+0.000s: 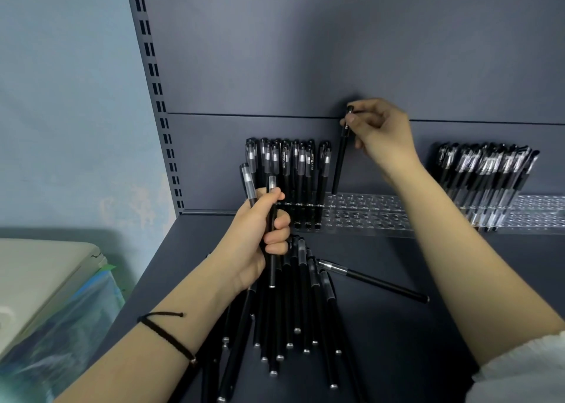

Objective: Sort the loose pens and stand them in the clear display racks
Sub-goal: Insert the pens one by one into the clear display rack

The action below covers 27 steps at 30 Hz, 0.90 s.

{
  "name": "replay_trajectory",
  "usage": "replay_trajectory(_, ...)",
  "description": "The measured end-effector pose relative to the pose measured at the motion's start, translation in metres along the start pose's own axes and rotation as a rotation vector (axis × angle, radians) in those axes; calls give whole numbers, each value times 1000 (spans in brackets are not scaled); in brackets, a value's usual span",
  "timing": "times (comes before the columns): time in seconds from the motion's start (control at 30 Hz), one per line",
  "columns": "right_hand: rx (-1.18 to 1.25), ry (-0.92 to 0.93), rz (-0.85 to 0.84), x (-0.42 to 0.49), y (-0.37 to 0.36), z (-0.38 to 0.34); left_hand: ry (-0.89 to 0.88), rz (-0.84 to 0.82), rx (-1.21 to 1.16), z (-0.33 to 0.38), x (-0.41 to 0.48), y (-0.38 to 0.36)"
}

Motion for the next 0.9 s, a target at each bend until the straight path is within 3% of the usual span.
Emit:
replay_trajectory(0.27, -72, 10, -8, 3, 0, 9, -37, -17, 37, 1, -3, -2)
replay_trajectory(0.43, -351, -119, -292, -5, -5, 14, -40, -24, 40, 0, -3, -2)
replay_trajectory(0.63, -436, -157, -335, -3, 8, 7, -38, -39, 71, 0, -4, -2)
replay_trajectory(0.8, -200, -52, -120, -3, 6, -23, -51, -41, 110, 0, -4, -4)
replay_trajectory(0.9, -140, -22, -264, -15, -11, -45, -63, -26, 70, 0, -3, -4)
Point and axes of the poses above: each hand's wrist, its own x-axis towards the middle knuckle, its own y-axis out of the back of the hand, z = x × y, the point moved 3 cm from there along x, towards the middle knuckle, and after that the axes turned 1 degree about x, right-handed, at the moved point
